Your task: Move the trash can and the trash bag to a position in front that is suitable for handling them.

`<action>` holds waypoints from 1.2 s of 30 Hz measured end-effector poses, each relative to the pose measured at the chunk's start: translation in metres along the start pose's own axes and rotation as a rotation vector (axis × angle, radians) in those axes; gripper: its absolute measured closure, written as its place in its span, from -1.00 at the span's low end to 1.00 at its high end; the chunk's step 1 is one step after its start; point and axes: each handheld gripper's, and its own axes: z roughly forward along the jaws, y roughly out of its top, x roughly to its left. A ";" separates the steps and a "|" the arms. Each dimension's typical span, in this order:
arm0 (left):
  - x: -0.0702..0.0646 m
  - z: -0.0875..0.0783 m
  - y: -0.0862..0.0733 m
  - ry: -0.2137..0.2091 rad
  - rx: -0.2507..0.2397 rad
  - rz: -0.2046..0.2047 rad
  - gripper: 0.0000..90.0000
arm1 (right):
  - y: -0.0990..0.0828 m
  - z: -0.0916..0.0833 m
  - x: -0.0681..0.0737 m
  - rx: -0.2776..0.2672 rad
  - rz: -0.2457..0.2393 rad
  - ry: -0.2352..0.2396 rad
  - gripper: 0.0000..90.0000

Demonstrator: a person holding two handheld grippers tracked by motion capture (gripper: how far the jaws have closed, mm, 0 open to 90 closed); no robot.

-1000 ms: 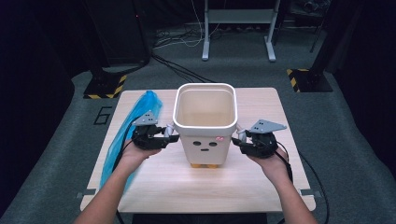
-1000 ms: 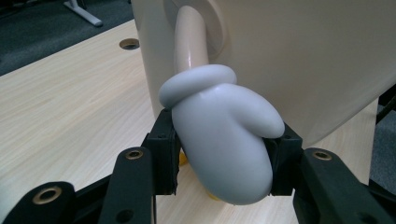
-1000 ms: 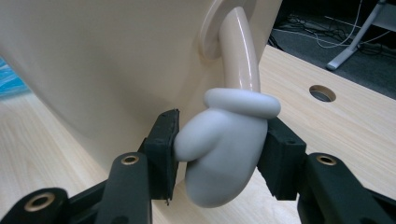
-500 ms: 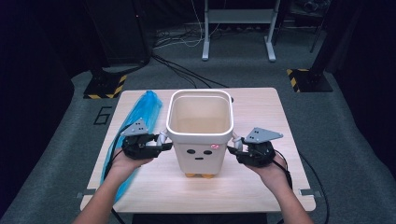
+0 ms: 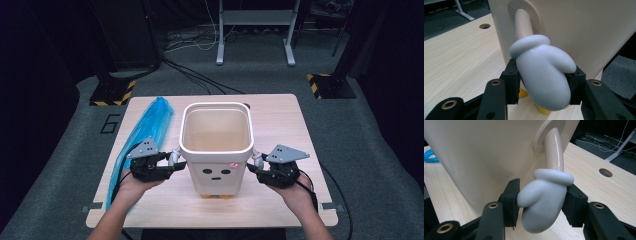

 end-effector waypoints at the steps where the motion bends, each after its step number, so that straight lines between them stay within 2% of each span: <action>1: -0.002 0.000 -0.001 -0.005 0.002 0.000 0.22 | -0.002 -0.001 0.000 -0.002 -0.001 0.000 0.15; 5: -0.008 -0.001 -0.005 -0.016 -0.004 0.006 0.22 | -0.007 -0.006 0.003 -0.004 0.017 0.004 0.15; 9: -0.010 -0.001 -0.008 -0.032 0.005 0.017 0.22 | -0.010 -0.010 0.005 -0.001 0.014 0.017 0.15; 13: -0.008 -0.001 -0.009 -0.033 0.000 0.030 0.22 | -0.014 -0.010 0.000 -0.015 0.061 0.061 0.15; 19: -0.008 -0.003 -0.012 -0.043 0.002 0.037 0.22 | -0.014 -0.011 0.003 0.005 0.051 0.063 0.15; 23: -0.004 -0.003 -0.014 -0.078 0.003 0.010 0.22 | -0.014 -0.012 0.002 0.017 0.039 0.069 0.15; 26: -0.002 -0.005 -0.014 -0.071 0.010 -0.003 0.17 | -0.015 -0.012 -0.002 0.031 0.056 0.094 0.16; 28: -0.001 -0.007 -0.014 -0.064 0.013 0.005 0.14 | -0.015 -0.013 -0.003 0.035 0.062 0.101 0.14; 31: -0.001 -0.010 -0.013 -0.057 0.025 -0.005 0.09 | -0.014 -0.016 -0.004 0.038 0.065 0.103 0.04; 34: -0.002 -0.015 -0.011 -0.051 0.038 0.036 0.08 | -0.015 -0.023 -0.004 0.042 0.074 0.096 -0.06; 36: -0.002 -0.020 -0.011 -0.044 0.040 0.042 0.07 | -0.016 -0.028 -0.003 0.043 0.078 0.086 -0.11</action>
